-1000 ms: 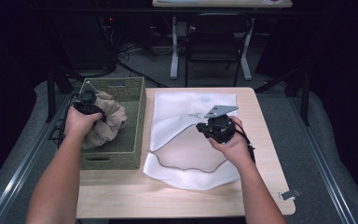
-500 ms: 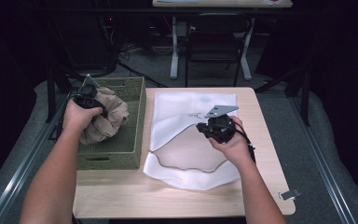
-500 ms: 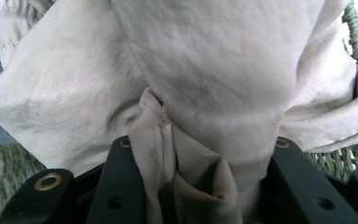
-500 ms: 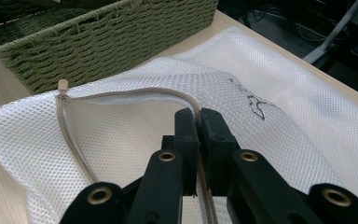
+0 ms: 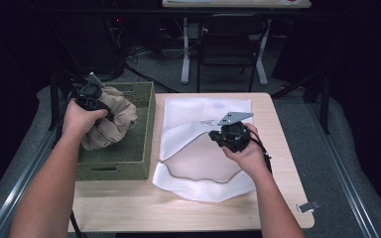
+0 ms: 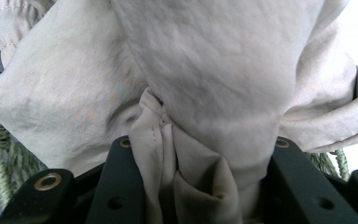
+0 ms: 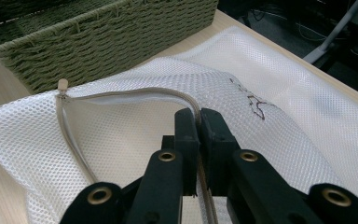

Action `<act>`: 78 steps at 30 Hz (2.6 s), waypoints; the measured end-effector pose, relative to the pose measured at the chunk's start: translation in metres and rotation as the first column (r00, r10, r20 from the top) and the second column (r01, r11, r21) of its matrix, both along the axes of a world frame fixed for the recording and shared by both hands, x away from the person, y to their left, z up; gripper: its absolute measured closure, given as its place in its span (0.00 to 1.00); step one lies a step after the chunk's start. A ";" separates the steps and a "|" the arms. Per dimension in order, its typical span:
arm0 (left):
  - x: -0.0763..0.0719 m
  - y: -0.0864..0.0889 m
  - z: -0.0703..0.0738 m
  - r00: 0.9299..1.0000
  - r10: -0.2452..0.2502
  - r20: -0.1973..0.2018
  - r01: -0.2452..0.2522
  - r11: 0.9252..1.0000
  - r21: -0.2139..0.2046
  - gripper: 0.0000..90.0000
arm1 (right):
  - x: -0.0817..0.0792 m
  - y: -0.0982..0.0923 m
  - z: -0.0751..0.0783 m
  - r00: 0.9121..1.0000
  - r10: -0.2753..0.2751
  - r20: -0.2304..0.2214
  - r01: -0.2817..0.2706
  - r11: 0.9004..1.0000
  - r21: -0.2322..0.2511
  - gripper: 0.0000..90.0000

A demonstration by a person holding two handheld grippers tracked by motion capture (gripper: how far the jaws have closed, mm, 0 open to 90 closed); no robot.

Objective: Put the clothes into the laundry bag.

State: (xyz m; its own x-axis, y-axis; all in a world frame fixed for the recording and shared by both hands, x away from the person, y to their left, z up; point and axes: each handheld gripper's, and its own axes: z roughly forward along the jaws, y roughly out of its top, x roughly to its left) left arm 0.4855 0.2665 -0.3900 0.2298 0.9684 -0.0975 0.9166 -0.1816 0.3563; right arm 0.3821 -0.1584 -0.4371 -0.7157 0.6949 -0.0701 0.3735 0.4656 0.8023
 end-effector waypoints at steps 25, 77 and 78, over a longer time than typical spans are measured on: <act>-0.027 0.005 0.030 0.998 -0.063 0.027 0.063 0.998 0.017 0.73 | 0.000 0.000 0.000 1.000 -0.002 0.000 0.002 1.000 0.001 0.95; -0.086 -0.044 0.059 0.949 -0.311 0.059 0.309 0.950 0.040 0.73 | 0.000 -0.001 0.000 1.000 0.003 -0.002 -0.003 1.000 0.000 0.95; -0.087 -0.045 0.060 0.947 -0.314 0.062 0.312 0.949 0.037 0.73 | 0.000 0.000 0.000 1.000 0.001 -0.003 -0.001 1.000 0.001 0.95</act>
State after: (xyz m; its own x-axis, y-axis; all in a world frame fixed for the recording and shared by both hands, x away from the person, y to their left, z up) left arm 0.3986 0.2219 -0.3304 0.5270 0.8486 -0.0468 0.7865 -0.4661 0.4053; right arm 0.3821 -0.1589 -0.4371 -0.7166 0.6943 -0.0674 0.3757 0.4655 0.8014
